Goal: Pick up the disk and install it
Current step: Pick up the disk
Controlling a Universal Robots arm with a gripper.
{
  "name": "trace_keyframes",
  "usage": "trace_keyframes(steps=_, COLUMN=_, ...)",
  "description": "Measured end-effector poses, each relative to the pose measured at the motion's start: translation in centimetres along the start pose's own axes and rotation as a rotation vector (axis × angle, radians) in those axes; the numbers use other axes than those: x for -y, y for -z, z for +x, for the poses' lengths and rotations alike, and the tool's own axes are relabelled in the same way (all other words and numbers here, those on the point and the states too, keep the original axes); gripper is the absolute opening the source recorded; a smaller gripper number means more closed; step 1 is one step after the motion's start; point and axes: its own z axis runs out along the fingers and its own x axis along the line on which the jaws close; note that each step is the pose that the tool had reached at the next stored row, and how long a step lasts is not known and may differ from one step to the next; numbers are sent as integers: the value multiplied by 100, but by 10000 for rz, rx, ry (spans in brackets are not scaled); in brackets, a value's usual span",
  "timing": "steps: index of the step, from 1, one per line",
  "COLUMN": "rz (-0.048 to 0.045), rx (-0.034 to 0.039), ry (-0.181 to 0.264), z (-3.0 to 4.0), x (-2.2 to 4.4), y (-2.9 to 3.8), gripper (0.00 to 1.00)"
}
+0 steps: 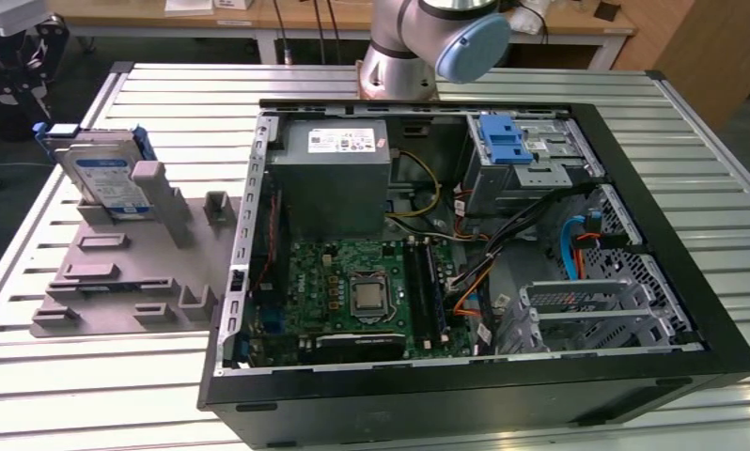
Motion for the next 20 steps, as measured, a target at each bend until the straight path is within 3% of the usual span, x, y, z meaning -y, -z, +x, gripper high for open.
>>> trace_keyframes(steps=6, rz=31, rx=13, ry=719, z=0, x=0, y=-3, gripper=11)
trace_keyframes(steps=10, rz=45, rx=206, ry=1015, z=0, x=-1, y=-7, gripper=11)
trace_keyframes(steps=11, rz=46, rx=219, ry=1110, z=-1, x=-1, y=-9, gripper=11)
trace_keyframes(steps=20, rz=36, rx=158, ry=2713, z=0, x=0, y=-22, gripper=11)
